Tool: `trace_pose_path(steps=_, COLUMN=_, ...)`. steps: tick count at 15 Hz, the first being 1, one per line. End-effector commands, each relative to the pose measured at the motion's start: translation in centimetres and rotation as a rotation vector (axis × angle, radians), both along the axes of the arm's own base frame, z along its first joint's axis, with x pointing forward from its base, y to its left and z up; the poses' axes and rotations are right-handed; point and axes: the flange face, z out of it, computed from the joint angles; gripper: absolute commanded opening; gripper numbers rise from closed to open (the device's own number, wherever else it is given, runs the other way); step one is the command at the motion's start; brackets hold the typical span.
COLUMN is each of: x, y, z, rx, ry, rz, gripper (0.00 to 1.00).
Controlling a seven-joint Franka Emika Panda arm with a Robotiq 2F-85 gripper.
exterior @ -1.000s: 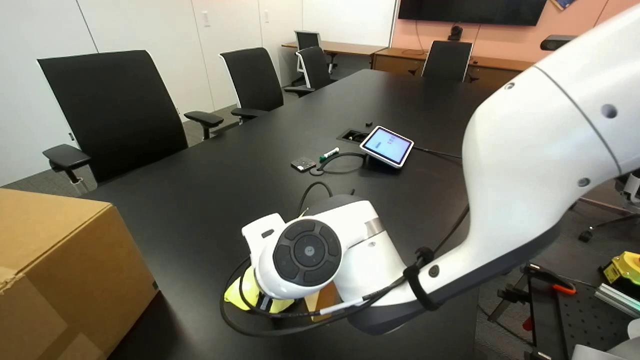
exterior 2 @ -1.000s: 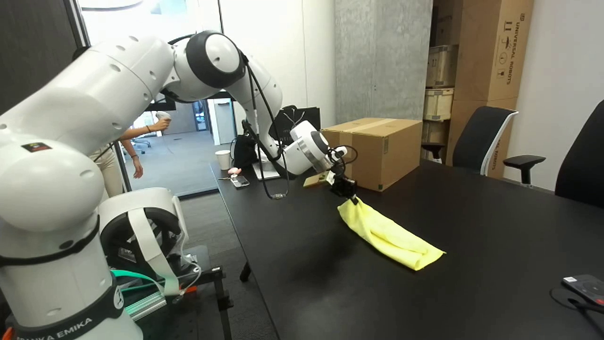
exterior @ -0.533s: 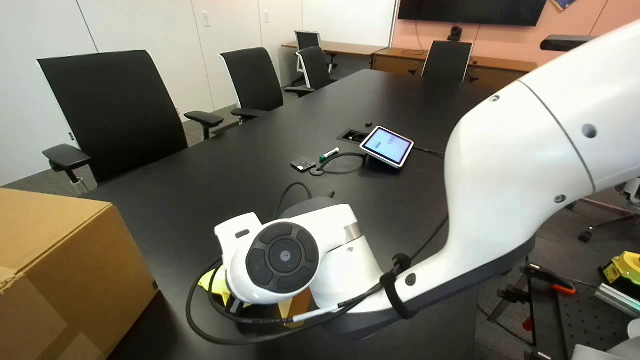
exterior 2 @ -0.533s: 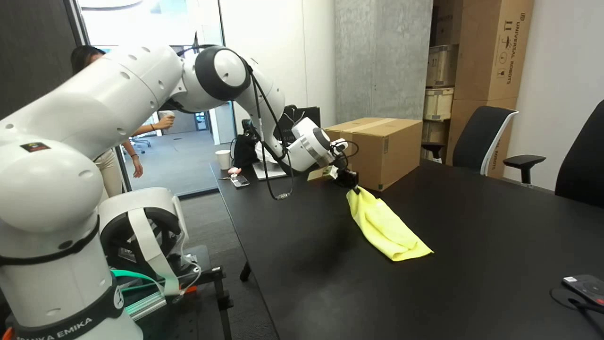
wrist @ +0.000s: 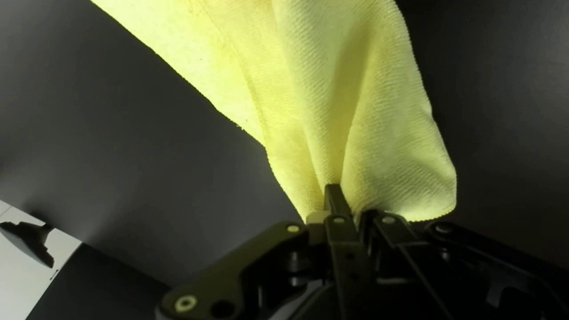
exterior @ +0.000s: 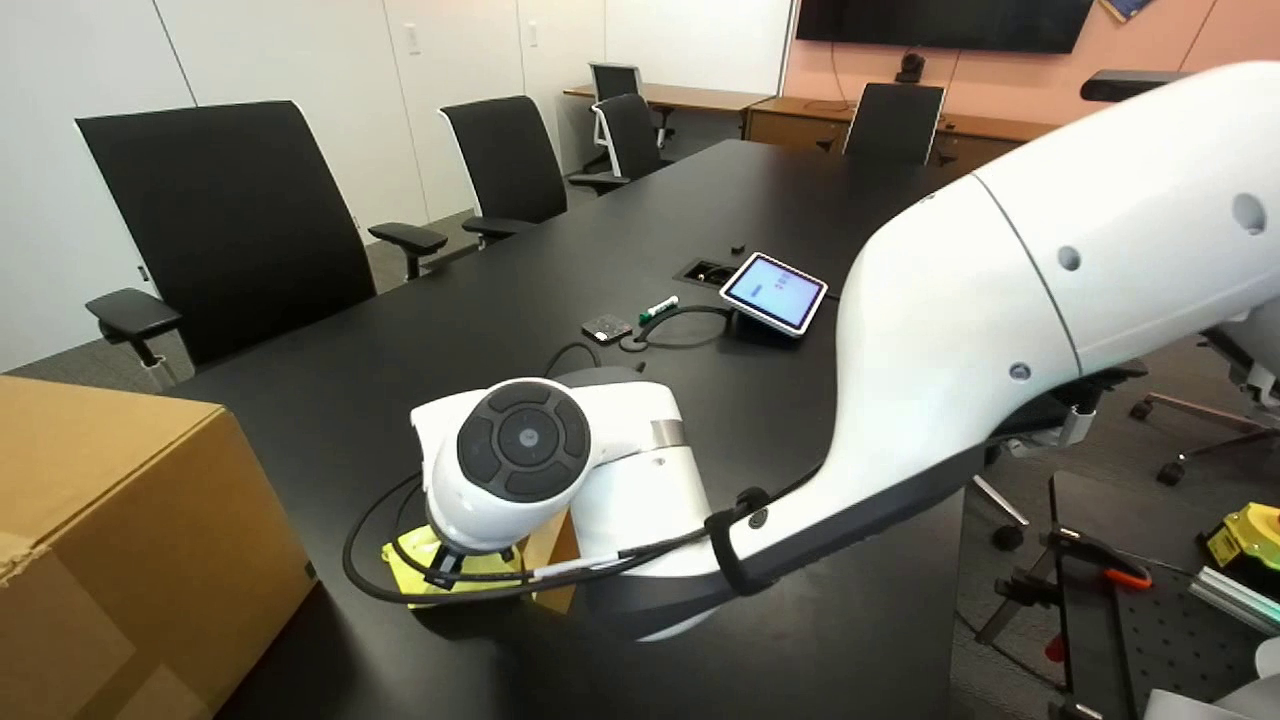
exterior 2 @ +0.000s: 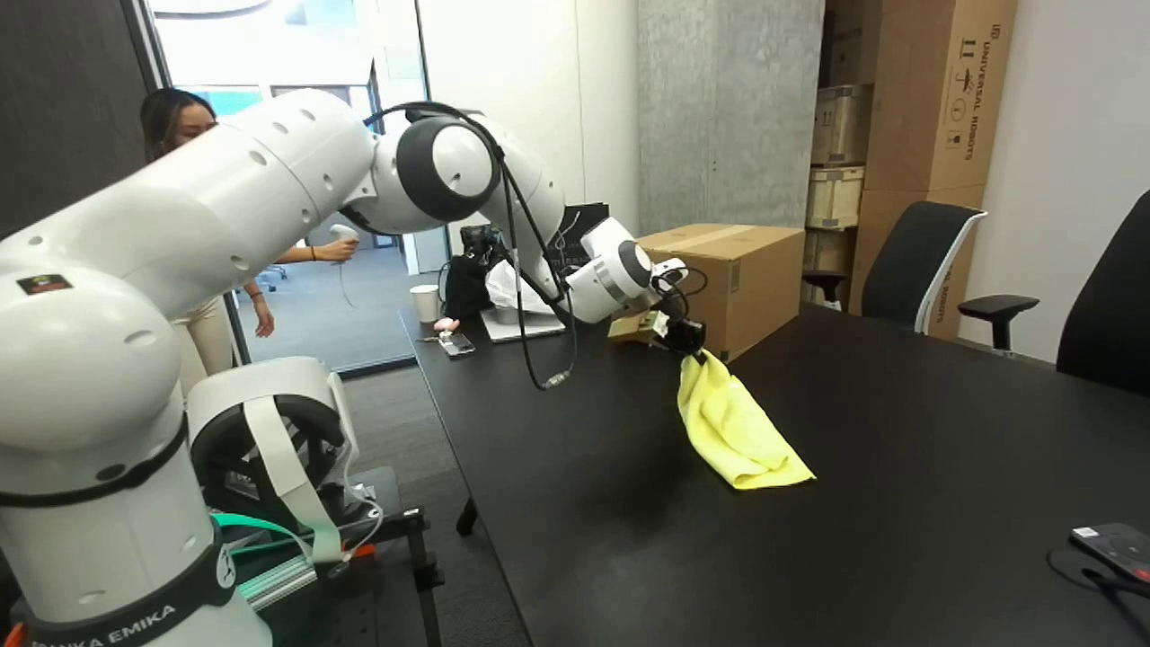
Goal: Fold the yellow towel in half
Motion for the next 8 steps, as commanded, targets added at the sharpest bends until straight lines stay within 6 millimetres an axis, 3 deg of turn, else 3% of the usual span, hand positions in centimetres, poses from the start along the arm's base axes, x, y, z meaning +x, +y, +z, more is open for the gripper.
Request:
trace_pose_path(steps=1, x=2.8, y=-0.3, z=-1.1, rx=0.031, ry=0.027, rz=-0.004, gripper=0.07)
trace_pose_path(steps=4, x=3.6, y=-0.6, z=-2.7, rx=0.024, ry=0.039, rz=-0.030, gripper=0.12)
trace_pose_path(steps=5, x=3.9, y=-0.7, z=-2.7, rx=0.037, ry=0.058, rz=-0.048, gripper=0.34)
trace_pose_path(steps=8, x=4.1, y=0.0, z=-1.7, rx=0.065, ry=0.061, rz=-0.047, gripper=0.42)
